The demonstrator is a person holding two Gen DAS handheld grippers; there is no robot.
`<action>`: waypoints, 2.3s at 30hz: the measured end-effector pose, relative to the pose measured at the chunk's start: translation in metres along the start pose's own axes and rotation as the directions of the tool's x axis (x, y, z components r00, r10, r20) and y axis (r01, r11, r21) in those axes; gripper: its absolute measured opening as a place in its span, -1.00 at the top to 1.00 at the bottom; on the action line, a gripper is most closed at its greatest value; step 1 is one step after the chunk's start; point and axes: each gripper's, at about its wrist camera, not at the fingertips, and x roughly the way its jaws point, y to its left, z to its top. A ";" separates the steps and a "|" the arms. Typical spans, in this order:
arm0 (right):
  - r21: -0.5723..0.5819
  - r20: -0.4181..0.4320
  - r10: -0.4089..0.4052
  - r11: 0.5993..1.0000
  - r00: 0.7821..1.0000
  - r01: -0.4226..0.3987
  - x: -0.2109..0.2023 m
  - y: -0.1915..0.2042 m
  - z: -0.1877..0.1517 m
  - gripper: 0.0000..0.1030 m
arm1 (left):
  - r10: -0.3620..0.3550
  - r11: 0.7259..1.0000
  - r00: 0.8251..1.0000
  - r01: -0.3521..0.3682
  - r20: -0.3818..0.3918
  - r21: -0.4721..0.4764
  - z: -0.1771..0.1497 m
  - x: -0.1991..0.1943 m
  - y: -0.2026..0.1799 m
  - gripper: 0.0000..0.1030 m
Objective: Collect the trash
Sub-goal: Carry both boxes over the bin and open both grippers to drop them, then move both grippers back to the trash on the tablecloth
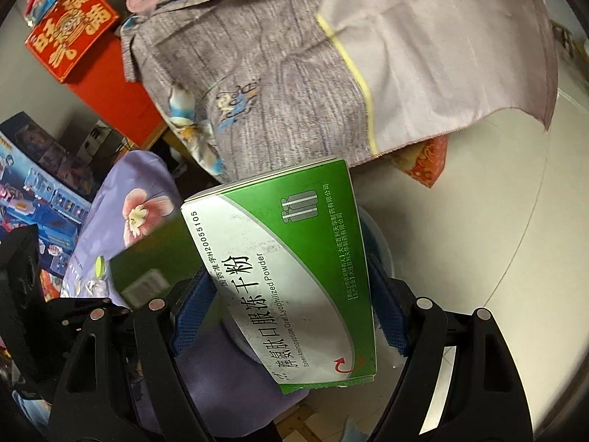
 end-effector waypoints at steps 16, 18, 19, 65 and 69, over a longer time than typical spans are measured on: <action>-0.008 -0.069 0.003 1.000 0.998 -0.003 0.037 0.003 0.002 -0.46 | 0.056 0.994 0.998 -0.058 -0.028 -0.095 -0.012 0.021 0.040 -0.42; -0.011 -0.080 0.004 1.000 0.997 -0.005 0.043 0.006 0.003 -0.46 | 0.065 0.992 0.998 -0.067 -0.019 -0.103 -0.016 0.017 0.044 -0.61; -0.015 -0.091 0.007 1.000 0.996 -0.008 0.047 0.009 0.002 -0.46 | 0.067 0.992 0.998 -0.068 -0.015 -0.106 -0.018 0.015 0.044 -0.64; -0.323 -0.230 -0.061 0.946 0.971 -0.017 0.075 0.206 -0.047 -0.52 | 0.169 0.902 0.975 -0.094 0.142 -0.422 -0.151 -0.101 0.175 -0.84; -0.387 -0.261 -0.050 0.920 0.964 -0.057 0.089 0.249 -0.059 -0.52 | 0.206 0.863 0.967 -0.109 0.148 -0.493 -0.179 -0.118 0.207 -0.86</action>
